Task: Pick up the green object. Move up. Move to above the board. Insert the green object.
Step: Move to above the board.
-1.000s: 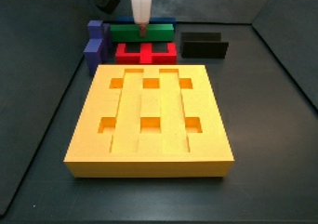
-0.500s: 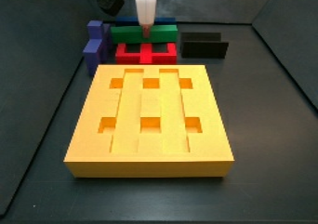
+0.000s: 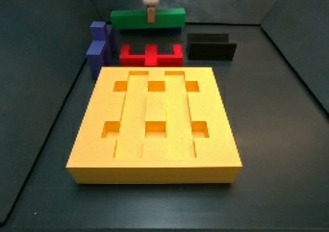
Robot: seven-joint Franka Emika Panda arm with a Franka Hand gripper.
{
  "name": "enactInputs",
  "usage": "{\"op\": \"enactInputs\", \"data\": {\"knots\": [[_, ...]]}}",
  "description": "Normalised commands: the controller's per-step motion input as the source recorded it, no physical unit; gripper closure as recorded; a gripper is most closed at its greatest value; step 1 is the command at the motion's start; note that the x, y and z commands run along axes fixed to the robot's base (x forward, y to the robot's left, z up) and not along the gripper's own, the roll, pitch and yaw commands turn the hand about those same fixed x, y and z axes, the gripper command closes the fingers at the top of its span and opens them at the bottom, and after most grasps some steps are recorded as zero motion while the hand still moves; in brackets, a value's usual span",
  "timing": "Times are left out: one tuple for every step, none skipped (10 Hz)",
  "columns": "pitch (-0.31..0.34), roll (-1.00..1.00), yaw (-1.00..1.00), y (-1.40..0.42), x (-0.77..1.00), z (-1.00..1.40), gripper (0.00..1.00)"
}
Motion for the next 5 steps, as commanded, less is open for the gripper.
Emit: {"op": "enactInputs", "data": {"knots": [[0.014,0.00,0.01,0.00,-0.01,1.40,1.00],[0.047,0.01,0.00,0.00,-0.04,1.40,1.00],[0.023,0.02,0.00,0.00,0.00,1.40,1.00],[0.063,0.01,0.01,0.00,0.01,1.40,1.00],[0.080,0.00,0.00,0.00,0.00,1.40,1.00]]}}
